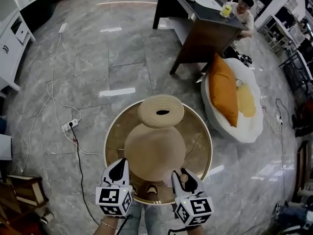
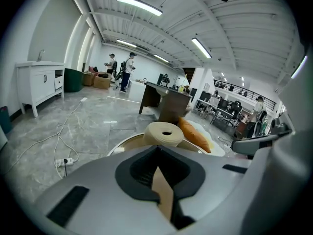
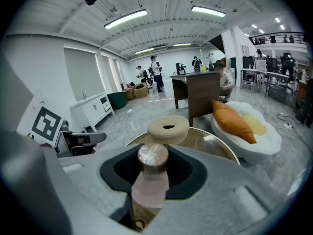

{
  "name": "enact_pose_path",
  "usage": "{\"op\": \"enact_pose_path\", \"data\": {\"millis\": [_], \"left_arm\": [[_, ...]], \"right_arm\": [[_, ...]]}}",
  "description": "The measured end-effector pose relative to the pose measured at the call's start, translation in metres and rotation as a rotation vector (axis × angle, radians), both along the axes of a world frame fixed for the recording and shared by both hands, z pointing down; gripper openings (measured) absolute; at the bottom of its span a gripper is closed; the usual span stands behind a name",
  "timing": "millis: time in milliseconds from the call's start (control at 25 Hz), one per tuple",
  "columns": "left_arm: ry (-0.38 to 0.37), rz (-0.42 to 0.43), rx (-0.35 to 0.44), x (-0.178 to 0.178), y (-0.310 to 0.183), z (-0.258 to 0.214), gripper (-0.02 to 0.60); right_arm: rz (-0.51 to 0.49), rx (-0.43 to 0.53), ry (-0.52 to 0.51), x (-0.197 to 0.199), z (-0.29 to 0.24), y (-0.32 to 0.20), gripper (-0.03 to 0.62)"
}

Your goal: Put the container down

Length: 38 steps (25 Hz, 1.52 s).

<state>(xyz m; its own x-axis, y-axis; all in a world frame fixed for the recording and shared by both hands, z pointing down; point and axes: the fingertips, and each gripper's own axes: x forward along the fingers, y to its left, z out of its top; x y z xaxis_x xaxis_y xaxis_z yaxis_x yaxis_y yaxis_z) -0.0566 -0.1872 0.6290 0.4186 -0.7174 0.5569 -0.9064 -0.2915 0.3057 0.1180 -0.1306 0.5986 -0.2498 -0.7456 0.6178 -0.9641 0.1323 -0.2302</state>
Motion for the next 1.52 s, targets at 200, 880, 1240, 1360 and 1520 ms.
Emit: {"op": "enact_pose_path", "data": {"millis": [200, 880, 1240, 1360, 1520], "left_arm": [[0.005, -0.012, -0.005, -0.005, -0.001, 0.018, -0.005], [-0.004, -0.019, -0.047, -0.013, -0.001, 0.056, -0.003], [-0.025, -0.015, -0.064, -0.016, -0.007, 0.076, -0.005], [-0.032, -0.020, -0.070, -0.018, -0.012, 0.081, -0.005], [-0.035, -0.035, -0.071, -0.019, -0.020, 0.083, -0.005]], "right_arm": [[-0.012, -0.019, 0.005, -0.004, 0.022, -0.004, 0.124], [-0.053, -0.013, 0.064, -0.005, 0.069, -0.063, 0.124], [-0.046, 0.017, 0.090, 0.004, 0.097, -0.106, 0.124], [-0.056, 0.017, 0.100, 0.005, 0.105, -0.119, 0.124], [-0.081, 0.014, 0.114, 0.005, 0.115, -0.131, 0.124]]}}
